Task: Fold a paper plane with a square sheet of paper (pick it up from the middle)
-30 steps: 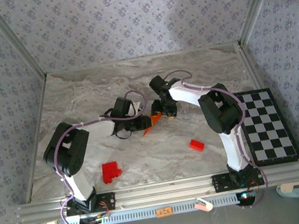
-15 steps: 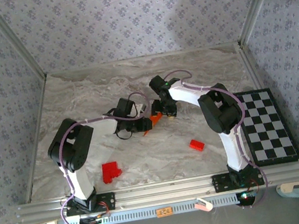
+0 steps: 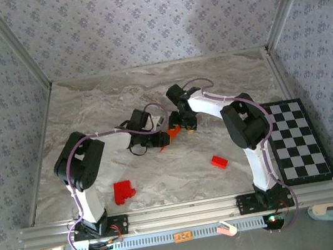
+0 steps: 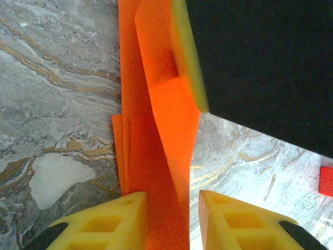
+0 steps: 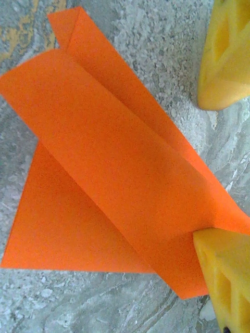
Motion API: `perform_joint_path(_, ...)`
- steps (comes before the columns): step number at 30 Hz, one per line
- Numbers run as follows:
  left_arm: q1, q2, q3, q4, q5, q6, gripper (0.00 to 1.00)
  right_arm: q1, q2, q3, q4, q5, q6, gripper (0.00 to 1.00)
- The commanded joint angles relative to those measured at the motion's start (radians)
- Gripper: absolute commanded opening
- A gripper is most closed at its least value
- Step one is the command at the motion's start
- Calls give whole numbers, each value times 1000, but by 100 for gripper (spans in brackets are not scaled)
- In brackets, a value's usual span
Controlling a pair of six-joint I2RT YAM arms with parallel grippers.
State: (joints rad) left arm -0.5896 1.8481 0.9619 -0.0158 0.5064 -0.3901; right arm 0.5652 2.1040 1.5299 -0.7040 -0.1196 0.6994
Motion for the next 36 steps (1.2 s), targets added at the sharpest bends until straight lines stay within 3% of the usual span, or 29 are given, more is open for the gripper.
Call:
perform_joint_path(1, -3, 46, 7, -59, -29, 39, 31, -22, 125, -56, -2, 48, -3, 68)
perform_joint_path(22, 57, 102, 8, -36, 75, -71, 19, -37, 122, -81, 21, 10, 0, 67)
perform_joint_path(36, 59, 127, 29, -83, 64, -87, 13, -55, 51, -76, 59, -36, -63, 72)
